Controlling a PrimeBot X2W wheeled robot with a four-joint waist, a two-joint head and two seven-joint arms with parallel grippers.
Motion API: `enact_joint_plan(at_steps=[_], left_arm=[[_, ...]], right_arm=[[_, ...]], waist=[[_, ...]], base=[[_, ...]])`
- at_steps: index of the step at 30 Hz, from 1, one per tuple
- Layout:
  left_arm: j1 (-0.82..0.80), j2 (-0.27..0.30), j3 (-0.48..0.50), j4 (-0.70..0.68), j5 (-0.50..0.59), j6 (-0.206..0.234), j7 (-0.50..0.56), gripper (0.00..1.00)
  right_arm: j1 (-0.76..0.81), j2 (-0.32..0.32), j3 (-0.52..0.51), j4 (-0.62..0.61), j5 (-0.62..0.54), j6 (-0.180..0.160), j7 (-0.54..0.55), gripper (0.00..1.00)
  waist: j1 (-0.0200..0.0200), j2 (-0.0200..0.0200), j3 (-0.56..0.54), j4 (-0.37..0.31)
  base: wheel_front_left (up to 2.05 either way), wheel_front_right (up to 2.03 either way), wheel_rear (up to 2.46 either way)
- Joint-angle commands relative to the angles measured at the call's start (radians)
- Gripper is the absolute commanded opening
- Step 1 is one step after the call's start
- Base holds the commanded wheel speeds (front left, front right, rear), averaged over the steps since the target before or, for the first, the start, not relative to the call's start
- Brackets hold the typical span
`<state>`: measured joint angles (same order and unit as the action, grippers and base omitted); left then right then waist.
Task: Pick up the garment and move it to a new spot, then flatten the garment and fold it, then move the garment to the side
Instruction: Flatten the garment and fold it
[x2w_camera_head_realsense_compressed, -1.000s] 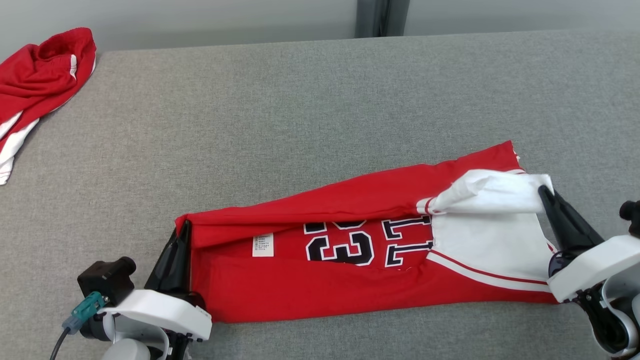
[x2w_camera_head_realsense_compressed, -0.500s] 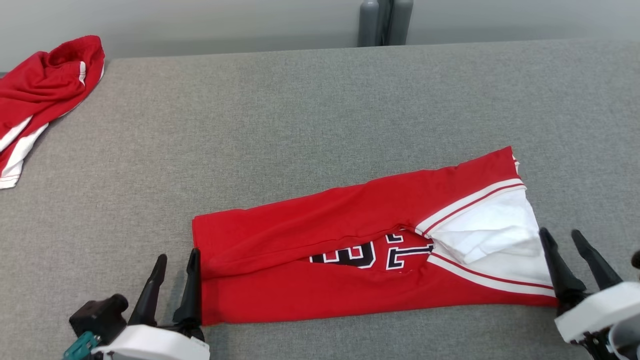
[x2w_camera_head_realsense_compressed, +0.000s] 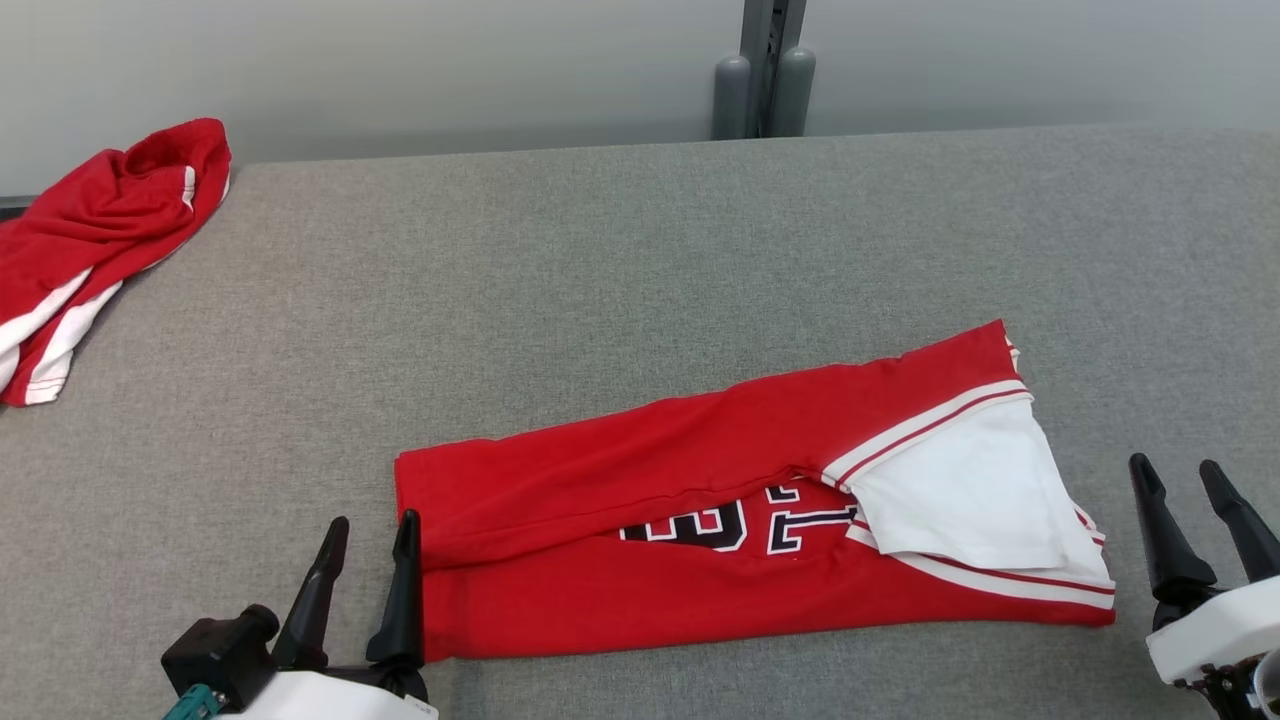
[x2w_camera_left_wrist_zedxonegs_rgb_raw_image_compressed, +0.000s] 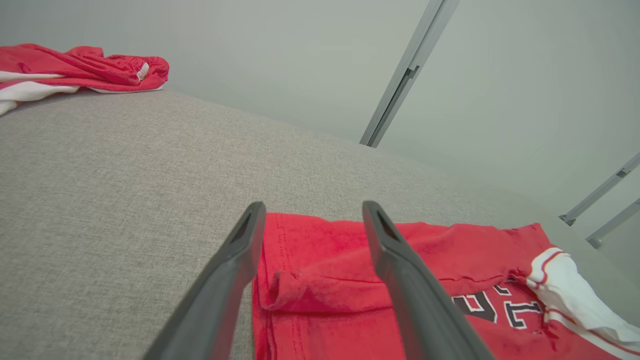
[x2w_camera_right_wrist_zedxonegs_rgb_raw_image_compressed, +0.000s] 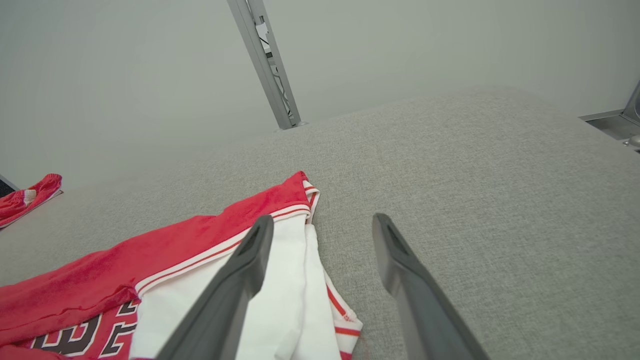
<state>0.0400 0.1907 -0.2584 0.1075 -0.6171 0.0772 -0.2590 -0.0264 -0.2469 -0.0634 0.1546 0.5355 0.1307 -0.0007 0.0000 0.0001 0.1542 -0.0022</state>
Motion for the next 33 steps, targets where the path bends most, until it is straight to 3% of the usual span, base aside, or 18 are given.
enact_joint_plan(at_steps=[1, 6, 17, 26, 33], left_arm=[[-0.014, 0.001, -0.004, 0.004, 0.013, 0.005, -0.005, 1.00], [-0.026, -0.014, -0.014, 0.020, 0.032, 0.009, -0.006, 1.00], [-0.034, -0.036, -0.010, 0.049, 0.048, -0.007, -0.007, 1.00], [-0.039, -0.050, 0.005, 0.050, 0.060, -0.017, -0.007, 1.00], [-0.037, -0.059, 0.020, 0.044, 0.069, -0.021, -0.007, 1.00]], right_arm=[[-0.016, 0.007, -0.006, 0.003, -0.015, 0.000, 0.005, 1.00], [-0.066, 0.011, 0.004, 0.060, -0.060, 0.000, 0.049, 1.00], [-0.237, -0.042, 0.099, 0.341, -0.144, 0.000, 0.205, 1.00], [-0.362, -0.060, 0.203, 0.531, -0.081, 0.000, 0.322, 1.00], [-0.412, -0.072, 0.332, 0.576, -0.017, 0.001, 0.391, 1.00]], waist=[[0.0000, -0.0001, -0.010, 0.002], [0.0000, -0.0001, -0.029, 0.016], [0.0000, -0.0001, -0.035, 0.062], [0.0000, -0.0001, -0.025, 0.092], [0.0000, -0.0001, -0.018, 0.103]], base=[[0.00, 0.00, 0.00], [0.00, 0.00, 0.00], [0.00, 0.00, 0.00], [0.00, 0.00, 0.00], [0.00, 0.00, 0.00]])
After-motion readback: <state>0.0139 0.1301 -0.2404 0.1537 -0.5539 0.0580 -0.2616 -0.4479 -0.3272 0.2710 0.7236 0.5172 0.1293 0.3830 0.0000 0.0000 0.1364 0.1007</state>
